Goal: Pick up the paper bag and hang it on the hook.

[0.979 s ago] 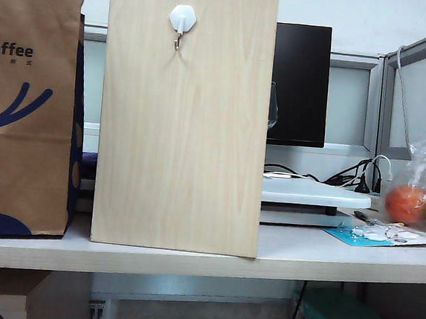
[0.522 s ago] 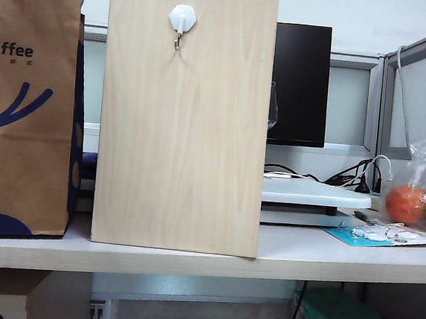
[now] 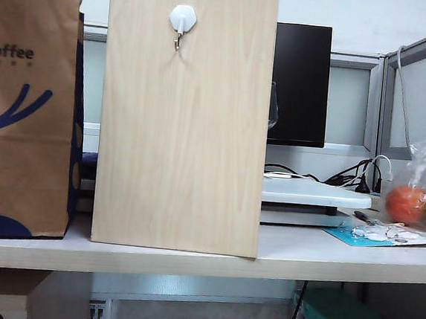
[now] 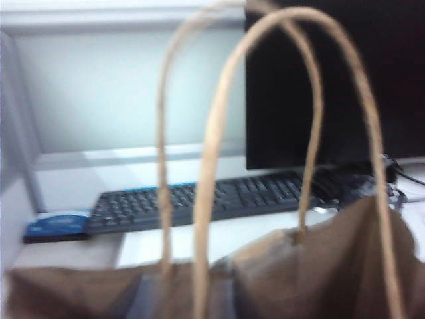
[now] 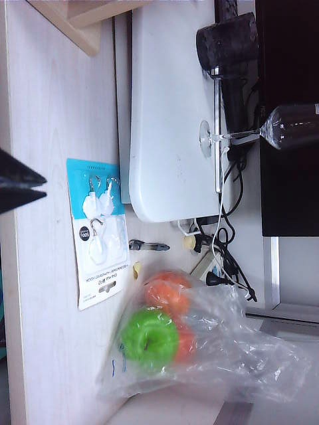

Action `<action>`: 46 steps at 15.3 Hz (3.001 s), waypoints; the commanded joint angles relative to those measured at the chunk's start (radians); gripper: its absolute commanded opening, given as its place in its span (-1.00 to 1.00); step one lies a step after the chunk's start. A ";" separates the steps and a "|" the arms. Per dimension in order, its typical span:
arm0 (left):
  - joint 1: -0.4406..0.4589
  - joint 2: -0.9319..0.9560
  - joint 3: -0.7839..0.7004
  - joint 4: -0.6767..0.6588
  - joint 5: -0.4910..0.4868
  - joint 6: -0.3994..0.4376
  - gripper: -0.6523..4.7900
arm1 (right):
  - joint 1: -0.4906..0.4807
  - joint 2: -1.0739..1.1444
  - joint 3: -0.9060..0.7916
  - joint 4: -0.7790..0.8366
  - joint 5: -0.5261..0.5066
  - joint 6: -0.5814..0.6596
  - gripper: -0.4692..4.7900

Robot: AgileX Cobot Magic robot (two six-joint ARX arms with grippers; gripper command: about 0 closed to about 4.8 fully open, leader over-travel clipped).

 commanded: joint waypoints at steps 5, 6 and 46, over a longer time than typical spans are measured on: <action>-0.001 -0.185 0.003 -0.039 0.099 -0.101 -0.78 | 0.001 0.000 -0.007 0.012 0.001 0.001 -0.82; 0.000 -0.269 0.003 -0.103 0.147 -0.146 -0.78 | 0.001 0.000 -0.007 0.012 0.001 0.001 -0.82; -0.584 0.040 -0.130 0.062 0.223 -0.321 -0.78 | 0.002 0.000 -0.007 0.011 0.000 0.008 -0.82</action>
